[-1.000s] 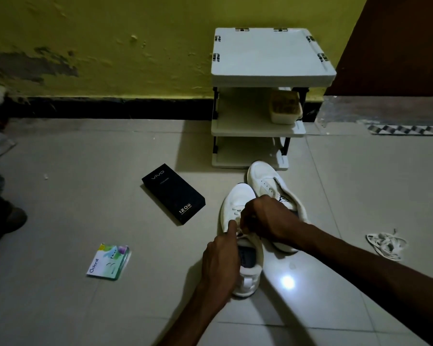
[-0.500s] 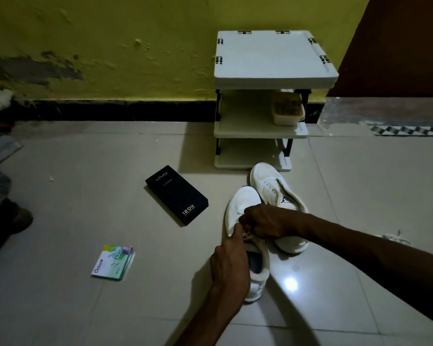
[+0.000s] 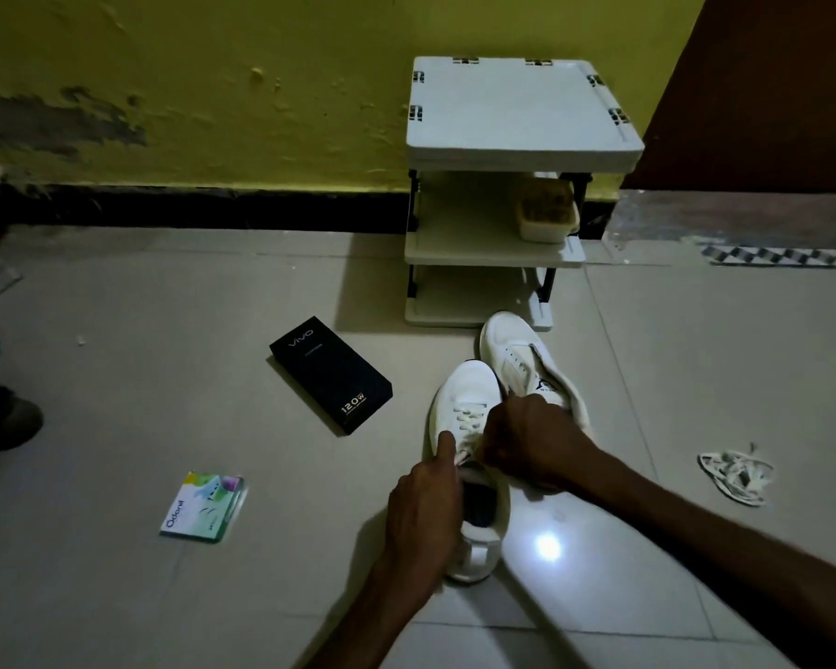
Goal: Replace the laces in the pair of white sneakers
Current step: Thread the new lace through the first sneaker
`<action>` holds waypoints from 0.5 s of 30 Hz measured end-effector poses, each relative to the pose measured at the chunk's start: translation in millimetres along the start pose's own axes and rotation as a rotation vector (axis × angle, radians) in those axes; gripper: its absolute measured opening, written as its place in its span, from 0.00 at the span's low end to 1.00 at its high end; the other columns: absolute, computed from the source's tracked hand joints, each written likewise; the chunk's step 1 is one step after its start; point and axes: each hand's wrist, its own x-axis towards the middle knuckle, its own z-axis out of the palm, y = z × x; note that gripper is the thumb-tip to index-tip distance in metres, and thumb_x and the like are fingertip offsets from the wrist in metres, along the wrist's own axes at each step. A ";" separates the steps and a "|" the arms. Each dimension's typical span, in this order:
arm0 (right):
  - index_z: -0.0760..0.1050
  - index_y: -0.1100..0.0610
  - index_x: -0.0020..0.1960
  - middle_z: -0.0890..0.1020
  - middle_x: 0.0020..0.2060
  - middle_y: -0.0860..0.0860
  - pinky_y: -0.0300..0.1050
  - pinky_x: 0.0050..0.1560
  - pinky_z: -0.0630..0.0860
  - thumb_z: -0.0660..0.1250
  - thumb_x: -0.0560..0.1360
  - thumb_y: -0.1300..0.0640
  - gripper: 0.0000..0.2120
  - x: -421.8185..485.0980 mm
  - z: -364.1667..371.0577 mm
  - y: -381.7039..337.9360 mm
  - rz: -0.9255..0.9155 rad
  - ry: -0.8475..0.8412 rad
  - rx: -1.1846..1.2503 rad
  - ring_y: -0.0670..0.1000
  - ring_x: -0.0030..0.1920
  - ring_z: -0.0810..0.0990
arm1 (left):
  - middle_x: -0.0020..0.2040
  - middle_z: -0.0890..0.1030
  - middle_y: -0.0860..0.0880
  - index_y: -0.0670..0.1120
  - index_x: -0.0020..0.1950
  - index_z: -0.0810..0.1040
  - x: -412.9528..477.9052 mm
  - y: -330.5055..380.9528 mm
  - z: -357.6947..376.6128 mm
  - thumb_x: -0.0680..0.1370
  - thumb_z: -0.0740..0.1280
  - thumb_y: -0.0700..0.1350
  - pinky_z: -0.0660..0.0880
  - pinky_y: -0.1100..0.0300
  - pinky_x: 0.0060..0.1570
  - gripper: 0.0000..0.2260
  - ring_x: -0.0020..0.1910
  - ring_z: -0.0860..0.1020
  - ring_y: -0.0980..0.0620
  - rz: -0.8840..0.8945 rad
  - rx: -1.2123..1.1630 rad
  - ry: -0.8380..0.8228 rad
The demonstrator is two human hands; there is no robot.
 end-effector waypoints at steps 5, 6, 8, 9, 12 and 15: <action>0.71 0.53 0.38 0.76 0.34 0.49 0.42 0.33 0.64 0.67 0.74 0.51 0.10 -31.3 28.5 -16.4 0.079 0.273 0.018 0.49 0.36 0.76 | 0.58 0.80 0.47 0.51 0.68 0.63 -3.4 -4.0 1.2 0.83 0.58 0.52 0.77 0.53 0.53 0.15 0.55 0.80 0.47 0.015 -0.111 0.030; 0.72 0.54 0.39 0.77 0.34 0.50 0.41 0.33 0.64 0.67 0.75 0.55 0.07 -34.0 32.0 -16.7 0.089 0.302 0.077 0.49 0.36 0.75 | 0.58 0.80 0.48 0.51 0.65 0.67 -4.0 -6.1 -1.4 0.82 0.59 0.53 0.77 0.54 0.52 0.13 0.54 0.80 0.47 0.021 -0.139 0.052; 0.75 0.57 0.37 0.78 0.33 0.52 0.42 0.34 0.67 0.71 0.72 0.58 0.07 -37.8 38.9 -14.7 0.093 0.363 0.241 0.54 0.35 0.77 | 0.53 0.82 0.49 0.49 0.55 0.72 -3.3 -12.9 -9.0 0.81 0.60 0.55 0.75 0.57 0.46 0.10 0.51 0.80 0.48 0.016 -0.197 0.131; 0.76 0.57 0.36 0.79 0.32 0.53 0.42 0.35 0.69 0.73 0.69 0.59 0.07 -38.8 43.3 -11.7 0.106 0.398 0.332 0.56 0.35 0.78 | 0.49 0.82 0.50 0.48 0.50 0.74 -1.9 -17.0 -12.8 0.81 0.61 0.55 0.72 0.58 0.42 0.10 0.48 0.79 0.49 0.013 -0.211 0.170; 0.79 0.59 0.36 0.80 0.32 0.55 0.38 0.35 0.67 0.74 0.67 0.63 0.05 -41.1 49.4 -10.1 0.147 0.434 0.424 0.57 0.35 0.79 | 0.39 0.79 0.52 0.48 0.42 0.75 2.7 -26.2 -19.2 0.81 0.61 0.53 0.65 0.59 0.35 0.11 0.39 0.77 0.50 -0.022 -0.238 0.241; 0.79 0.58 0.35 0.79 0.29 0.51 0.33 0.32 0.64 0.71 0.69 0.64 0.05 -40.5 51.2 -14.9 0.150 0.429 0.381 0.50 0.31 0.76 | 0.34 0.77 0.53 0.46 0.38 0.73 5.1 -25.8 -19.0 0.80 0.62 0.52 0.64 0.58 0.31 0.14 0.35 0.74 0.50 -0.103 -0.279 0.289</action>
